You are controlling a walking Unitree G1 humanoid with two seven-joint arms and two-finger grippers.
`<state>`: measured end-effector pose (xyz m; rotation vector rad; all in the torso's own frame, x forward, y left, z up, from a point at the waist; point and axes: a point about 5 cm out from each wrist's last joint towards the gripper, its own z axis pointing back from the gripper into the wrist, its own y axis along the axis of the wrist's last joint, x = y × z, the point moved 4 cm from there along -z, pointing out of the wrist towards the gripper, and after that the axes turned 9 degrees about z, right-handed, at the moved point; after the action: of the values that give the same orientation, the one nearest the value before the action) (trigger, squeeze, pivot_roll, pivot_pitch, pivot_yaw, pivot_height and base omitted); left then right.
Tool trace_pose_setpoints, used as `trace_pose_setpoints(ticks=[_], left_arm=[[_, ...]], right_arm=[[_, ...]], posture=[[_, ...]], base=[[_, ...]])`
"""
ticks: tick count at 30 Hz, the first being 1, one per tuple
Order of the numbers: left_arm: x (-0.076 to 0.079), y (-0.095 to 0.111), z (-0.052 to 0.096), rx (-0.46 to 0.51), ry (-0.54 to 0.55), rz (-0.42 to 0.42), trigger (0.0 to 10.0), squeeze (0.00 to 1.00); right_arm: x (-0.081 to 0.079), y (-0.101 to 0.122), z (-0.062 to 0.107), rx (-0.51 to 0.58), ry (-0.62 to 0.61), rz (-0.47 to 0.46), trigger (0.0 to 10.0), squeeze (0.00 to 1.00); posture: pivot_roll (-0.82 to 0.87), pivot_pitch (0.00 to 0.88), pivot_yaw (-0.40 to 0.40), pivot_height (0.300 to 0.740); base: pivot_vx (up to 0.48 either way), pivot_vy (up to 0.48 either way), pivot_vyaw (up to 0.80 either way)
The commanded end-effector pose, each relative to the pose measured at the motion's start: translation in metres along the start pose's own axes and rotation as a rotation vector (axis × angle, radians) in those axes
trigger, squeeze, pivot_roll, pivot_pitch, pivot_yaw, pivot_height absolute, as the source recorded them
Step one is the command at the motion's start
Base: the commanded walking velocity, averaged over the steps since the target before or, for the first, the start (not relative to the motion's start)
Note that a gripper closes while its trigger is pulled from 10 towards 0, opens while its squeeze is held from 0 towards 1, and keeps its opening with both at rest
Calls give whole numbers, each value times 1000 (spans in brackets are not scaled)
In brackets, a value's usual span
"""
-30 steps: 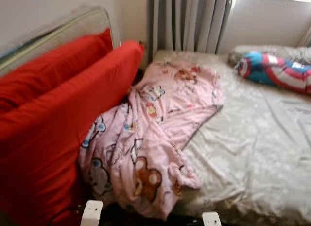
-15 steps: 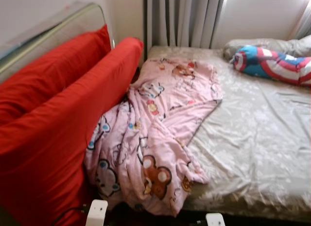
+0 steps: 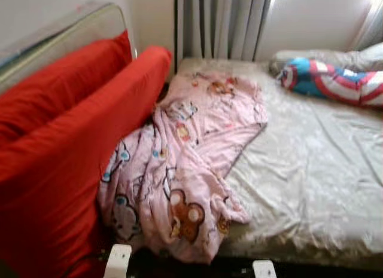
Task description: Clean up the room
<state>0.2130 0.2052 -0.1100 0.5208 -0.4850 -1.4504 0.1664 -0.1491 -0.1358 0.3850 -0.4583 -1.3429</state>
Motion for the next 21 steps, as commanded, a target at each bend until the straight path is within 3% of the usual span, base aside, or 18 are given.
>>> trace_pose_setpoints(ticks=[1,6,11,21], left_arm=[[-1,-5,1,-18,-2,-7,10000,0],[-1,-5,1,-17,-2,-7,10000,0],[-1,-5,1,-17,-3,-9,10000,0],[-1,-5,1,-16,-6,-10,10000,0]], right_arm=[[0,-1,0,-3,-1,-11,10000,0],[-1,0,0,-2,3,10,10000,0],[-1,0,0,-1,8,5,10000,0],[-1,0,0,-1,-2,-12,10000,0]], posture=[[-76,0,-7,717],[-76,0,-6,717],[-74,0,-6,717],[-76,0,-6,717]], base=[[0,0,0],[48,0,81],[256,0,743],[272,0,0]])
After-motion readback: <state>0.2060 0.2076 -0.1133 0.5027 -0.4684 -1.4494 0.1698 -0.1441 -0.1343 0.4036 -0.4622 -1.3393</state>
